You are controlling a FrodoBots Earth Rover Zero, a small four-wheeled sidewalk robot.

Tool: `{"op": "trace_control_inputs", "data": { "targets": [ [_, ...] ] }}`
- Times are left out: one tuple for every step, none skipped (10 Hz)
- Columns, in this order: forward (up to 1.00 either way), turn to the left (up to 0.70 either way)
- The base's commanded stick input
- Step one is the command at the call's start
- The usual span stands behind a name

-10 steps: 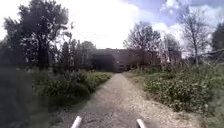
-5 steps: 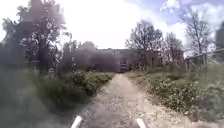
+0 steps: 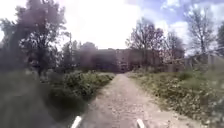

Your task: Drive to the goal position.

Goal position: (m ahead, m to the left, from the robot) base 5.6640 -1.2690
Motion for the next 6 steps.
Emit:
{"op": "trace_control_inputs", "data": {
  "targets": [
    [0.59,0.00],
    [0.59,0.00],
    [0.59,0.00],
    [0.59,0.00],
    [0.60,0.00],
    [0.60,0.00]
  ]
}}
